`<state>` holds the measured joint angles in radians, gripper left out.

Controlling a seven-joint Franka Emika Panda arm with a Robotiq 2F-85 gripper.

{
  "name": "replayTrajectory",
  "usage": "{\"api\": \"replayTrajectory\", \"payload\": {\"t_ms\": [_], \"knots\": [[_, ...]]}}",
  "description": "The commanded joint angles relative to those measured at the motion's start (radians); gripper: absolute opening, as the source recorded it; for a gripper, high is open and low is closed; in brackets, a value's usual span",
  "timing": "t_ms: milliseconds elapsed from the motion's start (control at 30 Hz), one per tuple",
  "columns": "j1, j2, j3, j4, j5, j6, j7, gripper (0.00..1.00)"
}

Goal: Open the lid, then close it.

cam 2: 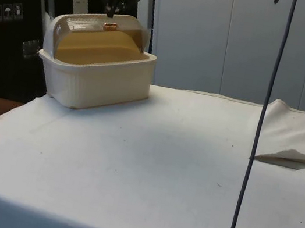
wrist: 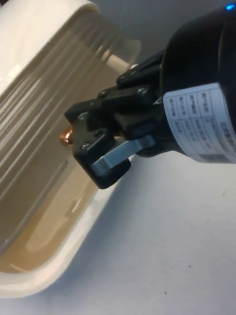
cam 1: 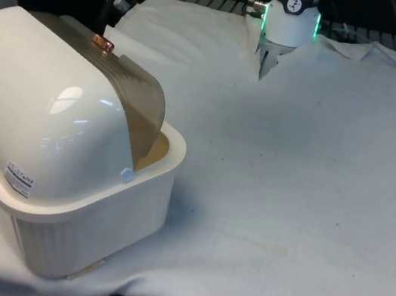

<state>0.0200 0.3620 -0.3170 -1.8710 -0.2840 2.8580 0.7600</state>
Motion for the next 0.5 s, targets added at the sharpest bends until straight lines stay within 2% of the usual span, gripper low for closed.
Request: {"api": "replayTrajectory", "payload": {"t_ms": [0,233,267,333,467], "knots": [[0.006,-0.009,-0.006,-0.013,-0.003,0.01,0.016,0.0],[-0.003,-0.024,0.018,-0.048,0.021,0.008,0.034,0.0],[0.0,-0.021,0.009,-0.039,0.007,0.0,0.033,0.0],[-0.006,-0.024,0.024,-0.055,0.034,0.007,0.041,0.0],[-0.006,-0.016,0.028,-0.057,0.064,0.005,0.043,0.0]]}}
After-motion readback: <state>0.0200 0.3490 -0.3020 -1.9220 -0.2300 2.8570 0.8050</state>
